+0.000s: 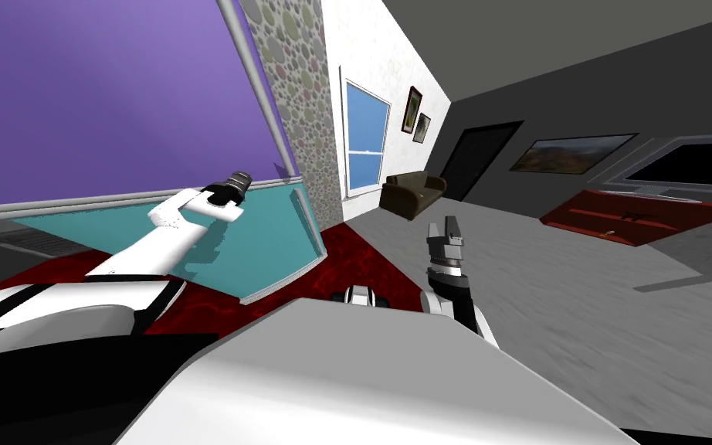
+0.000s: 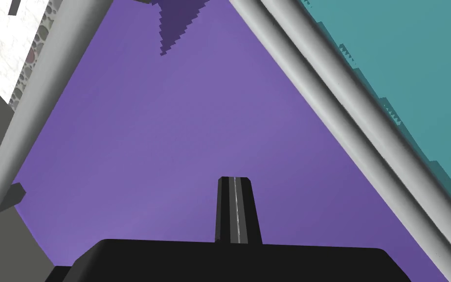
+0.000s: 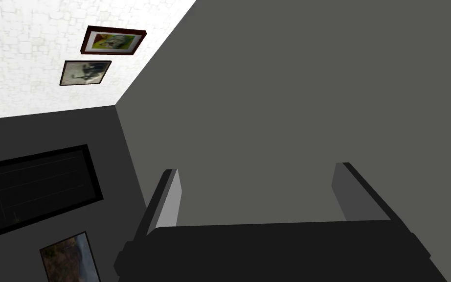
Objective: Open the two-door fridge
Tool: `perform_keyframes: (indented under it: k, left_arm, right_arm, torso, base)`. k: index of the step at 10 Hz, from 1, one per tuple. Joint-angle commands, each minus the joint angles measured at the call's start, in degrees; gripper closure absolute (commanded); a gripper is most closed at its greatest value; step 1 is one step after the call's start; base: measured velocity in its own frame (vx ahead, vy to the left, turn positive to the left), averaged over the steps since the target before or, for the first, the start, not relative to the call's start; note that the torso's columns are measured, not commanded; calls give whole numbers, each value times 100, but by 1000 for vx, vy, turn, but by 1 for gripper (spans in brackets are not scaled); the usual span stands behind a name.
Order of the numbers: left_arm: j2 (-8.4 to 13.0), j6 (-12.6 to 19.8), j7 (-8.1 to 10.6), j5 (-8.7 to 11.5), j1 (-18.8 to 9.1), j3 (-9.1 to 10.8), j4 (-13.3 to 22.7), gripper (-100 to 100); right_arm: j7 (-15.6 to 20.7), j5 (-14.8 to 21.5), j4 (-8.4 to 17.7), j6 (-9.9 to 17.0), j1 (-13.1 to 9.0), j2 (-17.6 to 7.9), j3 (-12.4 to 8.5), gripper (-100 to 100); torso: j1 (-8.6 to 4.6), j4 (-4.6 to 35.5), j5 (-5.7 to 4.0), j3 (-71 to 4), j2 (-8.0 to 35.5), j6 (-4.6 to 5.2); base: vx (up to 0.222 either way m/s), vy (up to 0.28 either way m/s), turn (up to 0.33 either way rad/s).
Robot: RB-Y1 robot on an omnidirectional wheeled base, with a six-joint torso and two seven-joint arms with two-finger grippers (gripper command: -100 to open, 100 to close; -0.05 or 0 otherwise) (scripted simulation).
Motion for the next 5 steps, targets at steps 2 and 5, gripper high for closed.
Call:
perform_keyframes:
  k: [2,5]
  left_arm:
    - [53,-234,-7,-223,-621,-492,651,100]
    - [53,-234,-7,-223,-783,-492,1137,100]
  right_arm:
    - [0,0,1,1,-7,1,1,0]
    - [0,0,0,0,0,0,0,0]
  torso:
    - [-11,50,-6,99,153,-4]
    - [15,0,4,-2,-7,-7]
  base:
    - [-365,-27,-391]
    - [-45,-23,2]
